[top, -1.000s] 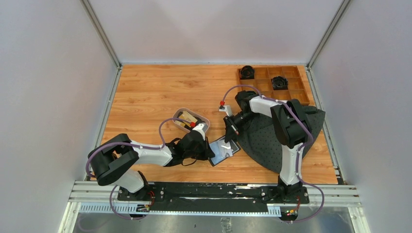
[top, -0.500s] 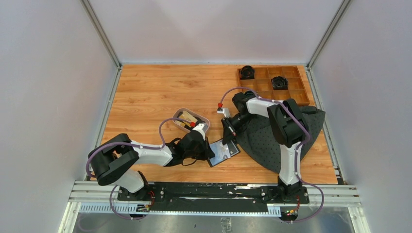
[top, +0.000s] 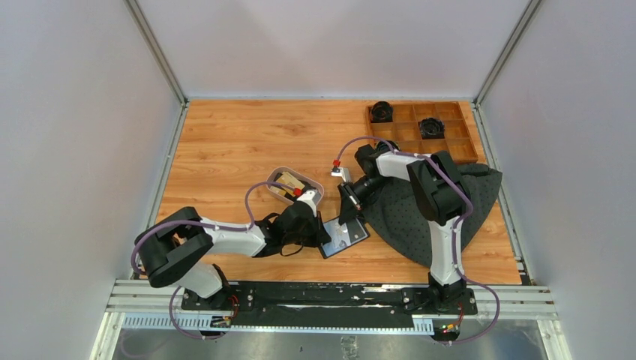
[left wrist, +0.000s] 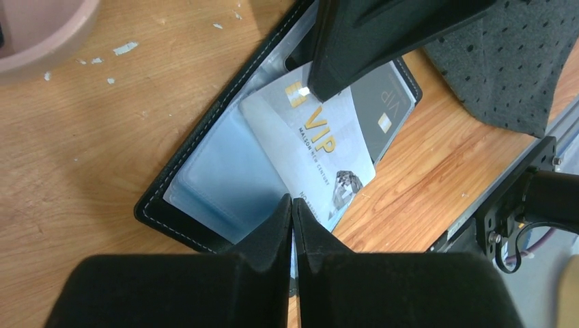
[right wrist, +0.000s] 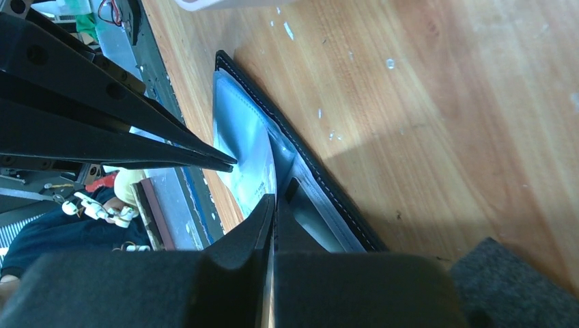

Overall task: Put the credit cards into the card holder
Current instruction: Insert the credit card into the card holder.

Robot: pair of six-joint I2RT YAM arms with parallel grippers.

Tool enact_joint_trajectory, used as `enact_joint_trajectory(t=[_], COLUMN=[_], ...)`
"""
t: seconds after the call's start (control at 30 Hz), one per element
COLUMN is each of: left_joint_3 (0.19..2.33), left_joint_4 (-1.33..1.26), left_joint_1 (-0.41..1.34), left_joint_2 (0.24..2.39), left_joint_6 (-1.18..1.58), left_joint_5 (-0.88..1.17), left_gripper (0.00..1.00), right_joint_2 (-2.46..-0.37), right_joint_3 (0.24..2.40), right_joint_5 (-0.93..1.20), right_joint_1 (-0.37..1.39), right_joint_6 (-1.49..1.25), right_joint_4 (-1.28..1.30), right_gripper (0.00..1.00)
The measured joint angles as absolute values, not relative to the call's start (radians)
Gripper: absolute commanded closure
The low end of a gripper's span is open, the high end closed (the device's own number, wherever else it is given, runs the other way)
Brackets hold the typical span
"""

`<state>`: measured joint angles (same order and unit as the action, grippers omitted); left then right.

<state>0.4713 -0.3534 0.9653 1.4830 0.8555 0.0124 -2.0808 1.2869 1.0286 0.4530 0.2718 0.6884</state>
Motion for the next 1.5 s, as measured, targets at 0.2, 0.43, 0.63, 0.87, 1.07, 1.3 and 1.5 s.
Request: enact_joint_trajectory(t=[0.2,0.43,0.63,0.87,1.07,1.3,1.5], left_joint_3=[0.463,0.395,0.345,0.350,0.361,0.374,0.380], left_joint_4=[-0.334,-0.336,-0.323,-0.316,-0.316,-0.318,-0.318], left_joint_1=[0.966,0.966,0.966,0.966,0.966,0.966,0.966], left_joint_2=[1.409,1.277,1.232,1.288,1.326,1.348,1.356], left_joint_6=[0.839,0.855,0.888,0.896,0.906,0.910,0.910], left_joint_5=[-0.004,-0.004,-0.011,-0.010,-0.010,-0.009,-0.008], left_gripper=[0.79,0.65,0.62,0.65,0.69,0.71,0.68], right_joint_2=[-2.086,-2.088,-2.089,-2.103,-2.111,-2.111,-2.112], right_joint_3=[1.298,1.299,1.306,1.328,1.331,1.333,1.335], right_joint_5=[1.032,1.040,1.052,1.061,1.067,1.066,1.067], right_joint_1=[0.466,0.467,0.469,0.483,0.495,0.511,0.519], right_joint_6=[0.289,0.302,0.327,0.355,0.364,0.364,0.365], right_joint_4=[0.702,0.705,0.725,0.750,0.758,0.765,0.767], right_gripper=[1.00,0.98,0.98,0.96,0.92,0.90,0.88])
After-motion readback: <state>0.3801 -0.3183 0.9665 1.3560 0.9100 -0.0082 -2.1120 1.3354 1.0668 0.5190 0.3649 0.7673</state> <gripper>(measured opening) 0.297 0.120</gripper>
